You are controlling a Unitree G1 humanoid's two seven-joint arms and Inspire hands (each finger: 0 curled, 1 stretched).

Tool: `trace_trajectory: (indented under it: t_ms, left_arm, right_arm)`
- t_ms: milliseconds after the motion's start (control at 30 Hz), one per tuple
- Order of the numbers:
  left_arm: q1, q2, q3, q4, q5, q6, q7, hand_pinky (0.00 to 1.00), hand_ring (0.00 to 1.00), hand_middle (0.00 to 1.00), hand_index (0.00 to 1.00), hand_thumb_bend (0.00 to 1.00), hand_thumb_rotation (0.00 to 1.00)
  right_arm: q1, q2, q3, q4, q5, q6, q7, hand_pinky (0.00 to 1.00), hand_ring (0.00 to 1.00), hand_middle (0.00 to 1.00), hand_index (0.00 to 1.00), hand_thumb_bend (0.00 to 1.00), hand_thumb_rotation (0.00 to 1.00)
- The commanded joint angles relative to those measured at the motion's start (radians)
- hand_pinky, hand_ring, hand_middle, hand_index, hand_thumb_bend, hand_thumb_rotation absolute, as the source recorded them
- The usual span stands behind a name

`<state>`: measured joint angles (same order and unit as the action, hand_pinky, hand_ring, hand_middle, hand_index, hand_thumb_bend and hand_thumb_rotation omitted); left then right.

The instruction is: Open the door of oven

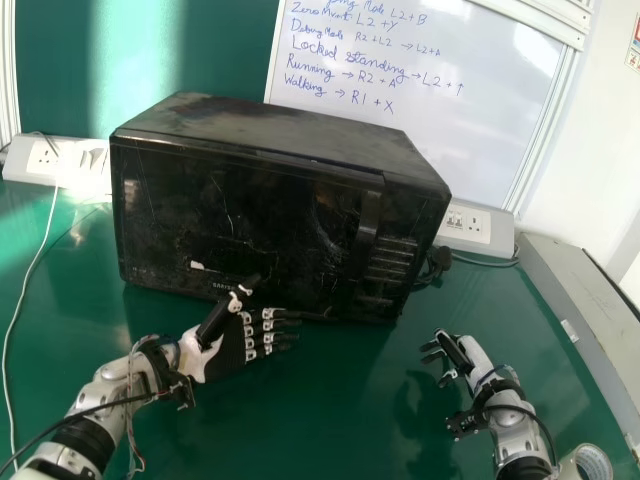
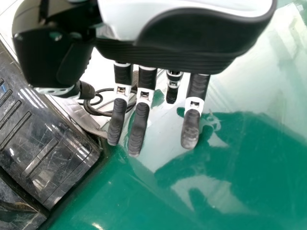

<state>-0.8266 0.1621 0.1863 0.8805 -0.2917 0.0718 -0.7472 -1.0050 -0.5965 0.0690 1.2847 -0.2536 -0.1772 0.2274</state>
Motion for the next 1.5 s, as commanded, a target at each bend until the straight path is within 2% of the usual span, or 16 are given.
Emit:
trace_trajectory:
  t_ms: [0,167,367,633,767,900,1000,1267,1367,1467]
  left_arm:
    - [0.031,-0.008,0.016,-0.041,-0.031,0.023,0.0,0.73,0.91,0.91,0.81,1.0,0.91]
    - [0.068,-0.016,0.022,-0.144,-0.063,0.08,0.038,0.72,0.91,0.92,0.83,1.0,0.92]
    - [0.126,-0.037,0.031,-0.318,-0.106,0.191,0.136,0.7,0.89,0.91,0.85,1.0,0.9]
    - [0.19,-0.056,0.033,-0.5,-0.172,0.311,0.21,0.67,0.89,0.93,0.88,1.0,0.91]
    - [0.213,-0.057,0.028,-0.555,-0.187,0.328,0.222,0.67,0.89,0.93,0.9,1.0,0.93]
    - [0.231,-0.074,0.036,-0.617,-0.215,0.366,0.27,0.67,0.89,0.94,0.89,1.0,0.91]
    - [0.245,-0.08,0.037,-0.656,-0.234,0.381,0.286,0.68,0.9,0.95,0.9,1.0,0.93]
    - [0.266,-0.098,0.034,-0.717,-0.273,0.397,0.322,0.68,0.91,0.96,0.92,1.0,0.91]
    - [0.273,-0.101,0.028,-0.74,-0.273,0.392,0.338,0.67,0.91,0.96,0.92,1.0,0.9]
    - [0.283,-0.096,0.007,-0.756,-0.236,0.341,0.338,0.7,0.93,0.96,0.89,1.0,0.9]
  right_arm:
    - [0.045,0.0,0.008,0.015,-0.011,0.006,0.012,0.32,0.37,0.46,0.5,0.5,0.13]
    - [0.047,0.002,0.008,0.014,-0.008,0.009,0.008,0.32,0.37,0.46,0.5,0.49,0.13]
    - [0.055,0.001,0.007,0.014,-0.006,0.005,0.009,0.32,0.38,0.47,0.5,0.49,0.13]
    - [0.065,-0.001,0.011,0.012,-0.009,0.003,0.005,0.33,0.4,0.49,0.5,0.49,0.13]
    - [0.067,0.003,0.013,0.013,-0.011,0.013,-0.002,0.32,0.4,0.49,0.5,0.5,0.13]
    - [0.07,0.004,0.011,0.011,-0.007,0.011,0.004,0.33,0.4,0.49,0.5,0.49,0.13]
    - [0.073,0.005,0.013,0.011,-0.009,0.009,-0.004,0.32,0.39,0.5,0.5,0.49,0.13]
    - [0.08,0.006,0.014,0.01,-0.008,-0.003,-0.01,0.32,0.39,0.48,0.5,0.5,0.13]
    - [0.082,0.007,0.011,0.009,-0.005,-0.003,-0.009,0.32,0.39,0.49,0.5,0.5,0.13]
    - [0.084,0.008,0.011,0.009,-0.005,-0.006,-0.008,0.33,0.4,0.49,0.5,0.5,0.13]
